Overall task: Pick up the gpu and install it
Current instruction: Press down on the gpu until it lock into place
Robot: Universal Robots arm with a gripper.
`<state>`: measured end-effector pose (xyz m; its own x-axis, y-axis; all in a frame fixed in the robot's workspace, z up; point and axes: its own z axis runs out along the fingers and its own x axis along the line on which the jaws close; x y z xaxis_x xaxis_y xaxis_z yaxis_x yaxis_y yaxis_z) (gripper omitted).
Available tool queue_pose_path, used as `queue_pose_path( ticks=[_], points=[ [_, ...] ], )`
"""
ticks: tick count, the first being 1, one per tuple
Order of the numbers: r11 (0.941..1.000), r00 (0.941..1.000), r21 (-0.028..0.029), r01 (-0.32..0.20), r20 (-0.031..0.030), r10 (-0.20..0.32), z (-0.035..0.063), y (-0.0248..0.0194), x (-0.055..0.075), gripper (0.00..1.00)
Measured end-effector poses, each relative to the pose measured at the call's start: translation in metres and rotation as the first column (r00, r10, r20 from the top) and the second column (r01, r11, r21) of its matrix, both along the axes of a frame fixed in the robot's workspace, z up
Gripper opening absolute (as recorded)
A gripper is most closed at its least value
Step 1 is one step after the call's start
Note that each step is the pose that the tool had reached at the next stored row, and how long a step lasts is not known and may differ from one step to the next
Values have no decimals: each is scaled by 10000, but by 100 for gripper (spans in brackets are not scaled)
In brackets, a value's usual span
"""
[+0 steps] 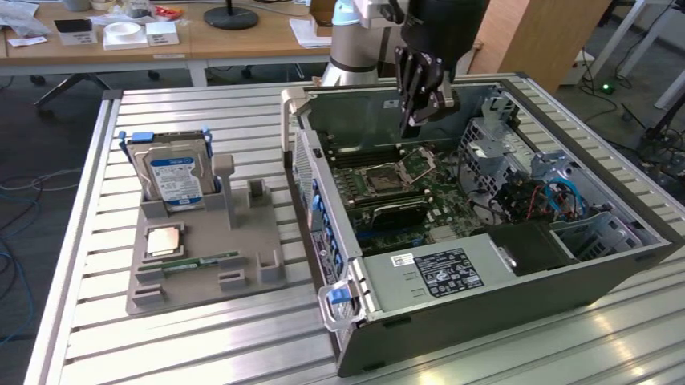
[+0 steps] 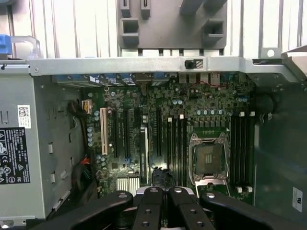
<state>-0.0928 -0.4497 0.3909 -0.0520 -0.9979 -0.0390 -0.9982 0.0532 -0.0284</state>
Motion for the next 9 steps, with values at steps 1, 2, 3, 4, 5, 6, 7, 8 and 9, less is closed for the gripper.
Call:
queue_pose_path(
  ticks=[1, 2, 3, 4, 5, 6, 7, 8, 9],
  points=[
    [10000, 10000, 1, 0, 1, 0, -18, 0, 0, 11],
    [10000, 10000, 1, 1, 0, -1, -36, 0, 0, 11],
    [10000, 10000, 1, 1, 1, -1, -55, 0, 0, 11],
    [10000, 10000, 2, 1, 1, -1, -73, 0, 0, 11],
    [10000, 10000, 2, 0, 1, 0, -91, 0, 0, 11],
    [10000, 10000, 1, 0, 0, 0, -109, 0, 0, 11],
    [10000, 10000, 2, 0, 1, 0, -128, 0, 0, 11],
    [10000, 10000, 1, 1, 1, -1, -145, 0, 0, 11],
    [10000, 10000, 0, 0, 0, 0, -163, 0, 0, 11]
  ],
)
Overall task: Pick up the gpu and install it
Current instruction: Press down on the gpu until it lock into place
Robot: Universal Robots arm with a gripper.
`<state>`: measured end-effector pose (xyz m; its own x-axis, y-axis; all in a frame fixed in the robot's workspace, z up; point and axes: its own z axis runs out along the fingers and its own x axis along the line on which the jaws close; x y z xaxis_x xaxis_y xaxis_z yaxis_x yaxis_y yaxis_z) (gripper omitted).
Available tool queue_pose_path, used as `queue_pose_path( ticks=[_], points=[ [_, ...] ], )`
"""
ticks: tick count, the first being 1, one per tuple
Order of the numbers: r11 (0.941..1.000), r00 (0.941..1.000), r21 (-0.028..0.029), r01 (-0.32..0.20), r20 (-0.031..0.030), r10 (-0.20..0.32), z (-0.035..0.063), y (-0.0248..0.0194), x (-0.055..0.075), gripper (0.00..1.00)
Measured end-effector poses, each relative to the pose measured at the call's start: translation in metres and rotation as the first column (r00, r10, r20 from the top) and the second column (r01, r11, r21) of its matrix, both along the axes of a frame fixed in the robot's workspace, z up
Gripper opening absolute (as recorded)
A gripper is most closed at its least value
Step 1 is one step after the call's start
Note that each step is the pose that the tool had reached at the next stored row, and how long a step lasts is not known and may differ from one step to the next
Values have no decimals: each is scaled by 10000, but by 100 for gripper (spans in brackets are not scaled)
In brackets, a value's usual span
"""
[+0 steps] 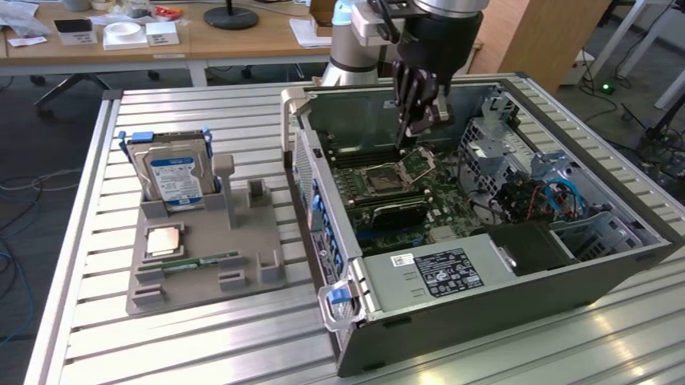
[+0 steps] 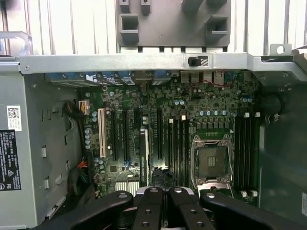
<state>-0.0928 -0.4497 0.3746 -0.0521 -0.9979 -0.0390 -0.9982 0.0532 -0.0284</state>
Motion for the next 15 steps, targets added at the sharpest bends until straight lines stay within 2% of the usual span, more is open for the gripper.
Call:
queue_pose_path(
  ticks=[7, 11, 15],
  points=[
    [10000, 10000, 0, 0, 0, 0, -127, 0, 0, 11],
    [10000, 10000, 1, 0, 0, 0, -148, 0, 0, 11],
    [10000, 10000, 2, 0, 0, 0, -218, 0, 0, 11]
  ],
)
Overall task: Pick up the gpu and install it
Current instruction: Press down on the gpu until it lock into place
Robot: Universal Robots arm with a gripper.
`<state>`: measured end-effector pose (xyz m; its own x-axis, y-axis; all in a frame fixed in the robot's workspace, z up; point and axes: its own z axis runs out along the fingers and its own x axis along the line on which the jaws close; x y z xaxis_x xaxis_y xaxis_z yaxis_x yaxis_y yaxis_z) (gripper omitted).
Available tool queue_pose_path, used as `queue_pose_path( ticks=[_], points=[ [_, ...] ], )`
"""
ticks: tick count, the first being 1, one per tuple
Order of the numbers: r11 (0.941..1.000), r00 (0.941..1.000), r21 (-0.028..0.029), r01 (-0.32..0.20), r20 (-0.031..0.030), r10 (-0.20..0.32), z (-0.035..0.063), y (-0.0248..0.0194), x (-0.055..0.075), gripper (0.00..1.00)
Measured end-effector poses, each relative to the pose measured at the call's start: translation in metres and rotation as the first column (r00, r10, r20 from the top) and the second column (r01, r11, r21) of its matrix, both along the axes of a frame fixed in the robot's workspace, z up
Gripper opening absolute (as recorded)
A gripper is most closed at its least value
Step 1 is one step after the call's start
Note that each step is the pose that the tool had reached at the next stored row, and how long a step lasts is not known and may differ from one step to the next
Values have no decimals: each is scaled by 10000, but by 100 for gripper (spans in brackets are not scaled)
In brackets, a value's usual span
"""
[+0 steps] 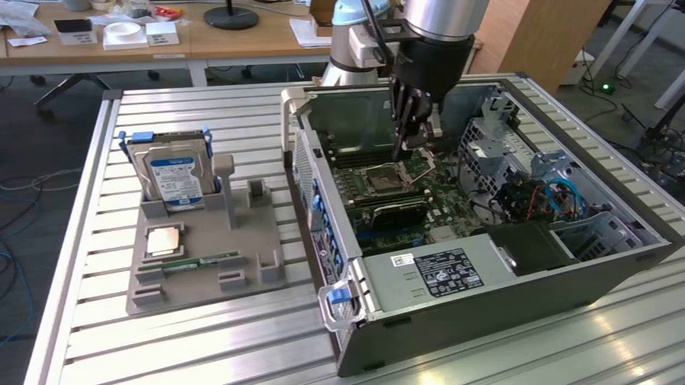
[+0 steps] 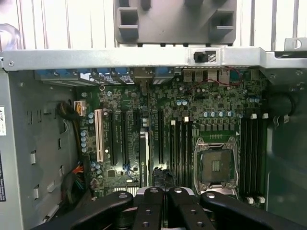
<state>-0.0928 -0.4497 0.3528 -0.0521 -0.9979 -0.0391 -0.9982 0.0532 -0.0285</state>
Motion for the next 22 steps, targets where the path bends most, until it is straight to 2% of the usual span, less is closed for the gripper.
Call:
queue_pose_path(
  ticks=[3, 10, 19, 22],
  points=[
    [10000, 10000, -1, 0, 0, 0, -38, 0, 0, 11],
    [10000, 10000, -1, 0, -1, 0, -41, 0, 0, 11],
    [10000, 10000, 0, -1, 0, 1, -183, 0, 0, 11],
    [10000, 10000, -2, 0, -1, 0, -189, 0, 0, 11]
  ],
)
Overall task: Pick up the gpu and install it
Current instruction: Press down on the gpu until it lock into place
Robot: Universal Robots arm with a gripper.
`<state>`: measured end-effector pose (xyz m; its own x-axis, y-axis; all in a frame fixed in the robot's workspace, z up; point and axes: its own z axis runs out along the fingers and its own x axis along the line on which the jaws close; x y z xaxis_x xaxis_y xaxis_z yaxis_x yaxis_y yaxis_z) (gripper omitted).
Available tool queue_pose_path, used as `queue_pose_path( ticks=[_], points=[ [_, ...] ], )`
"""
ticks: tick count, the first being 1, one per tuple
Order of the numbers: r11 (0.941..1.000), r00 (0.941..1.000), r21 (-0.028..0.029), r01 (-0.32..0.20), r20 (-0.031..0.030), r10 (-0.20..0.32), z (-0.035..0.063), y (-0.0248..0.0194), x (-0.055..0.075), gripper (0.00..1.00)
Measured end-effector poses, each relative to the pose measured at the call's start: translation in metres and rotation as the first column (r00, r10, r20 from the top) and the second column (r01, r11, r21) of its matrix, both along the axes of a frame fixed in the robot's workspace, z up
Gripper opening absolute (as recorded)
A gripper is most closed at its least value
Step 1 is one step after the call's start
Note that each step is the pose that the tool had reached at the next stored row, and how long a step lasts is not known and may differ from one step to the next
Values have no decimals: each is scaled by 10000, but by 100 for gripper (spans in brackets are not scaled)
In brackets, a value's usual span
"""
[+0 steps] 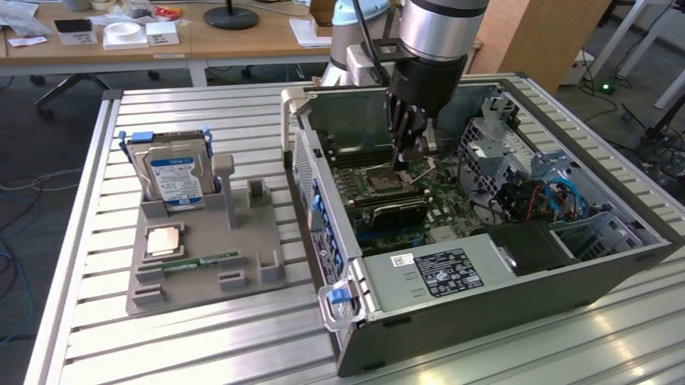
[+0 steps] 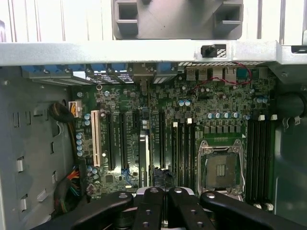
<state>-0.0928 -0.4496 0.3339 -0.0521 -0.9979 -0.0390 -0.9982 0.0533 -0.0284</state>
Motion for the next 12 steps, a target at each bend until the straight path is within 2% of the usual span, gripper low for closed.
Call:
queue_pose_path(
  ticks=[12],
  points=[
    [10000, 10000, 4, 0, 2, 0, -18, 0, 0, 11]
  ],
)
